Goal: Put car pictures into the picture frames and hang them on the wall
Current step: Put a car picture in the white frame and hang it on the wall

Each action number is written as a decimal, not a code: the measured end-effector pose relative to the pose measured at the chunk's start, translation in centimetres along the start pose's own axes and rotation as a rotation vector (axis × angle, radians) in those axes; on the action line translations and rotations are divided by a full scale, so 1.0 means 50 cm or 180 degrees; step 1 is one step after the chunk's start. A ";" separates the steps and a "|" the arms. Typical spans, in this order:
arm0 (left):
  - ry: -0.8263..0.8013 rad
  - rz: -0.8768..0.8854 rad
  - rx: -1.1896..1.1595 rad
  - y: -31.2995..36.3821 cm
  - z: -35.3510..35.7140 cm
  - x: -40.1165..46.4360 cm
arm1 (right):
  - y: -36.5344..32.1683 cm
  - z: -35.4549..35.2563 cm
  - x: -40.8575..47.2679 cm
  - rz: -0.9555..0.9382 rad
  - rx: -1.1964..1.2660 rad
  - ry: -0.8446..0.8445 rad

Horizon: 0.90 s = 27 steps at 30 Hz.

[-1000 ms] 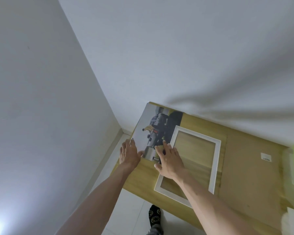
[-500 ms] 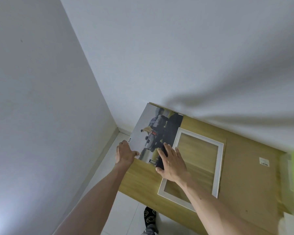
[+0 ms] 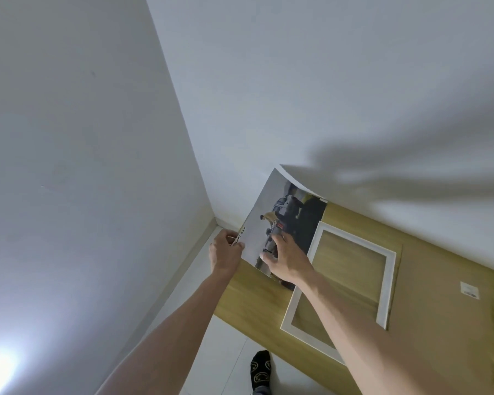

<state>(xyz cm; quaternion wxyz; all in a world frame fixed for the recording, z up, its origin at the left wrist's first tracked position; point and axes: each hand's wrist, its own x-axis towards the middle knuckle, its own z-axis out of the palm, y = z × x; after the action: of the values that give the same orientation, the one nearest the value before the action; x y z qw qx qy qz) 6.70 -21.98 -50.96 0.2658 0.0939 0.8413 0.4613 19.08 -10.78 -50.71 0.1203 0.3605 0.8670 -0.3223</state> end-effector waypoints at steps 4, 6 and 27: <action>0.0040 0.0451 -0.0143 0.025 -0.014 -0.038 | -0.051 -0.056 0.008 0.0108 0.1080 0.0279; -0.0004 0.0752 -0.0147 0.044 -0.016 -0.067 | -0.072 -0.085 0.004 0.0182 0.1391 0.0499; -0.0477 0.0343 0.0117 0.114 0.108 -0.256 | 0.184 -0.256 -0.372 0.0307 0.3355 0.1672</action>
<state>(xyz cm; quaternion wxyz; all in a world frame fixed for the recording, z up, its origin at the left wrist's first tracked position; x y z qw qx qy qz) 19.84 -20.04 -43.98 0.3010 0.1781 0.8210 0.4512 39.09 -7.80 -37.09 -0.2793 0.4784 0.5733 -0.6037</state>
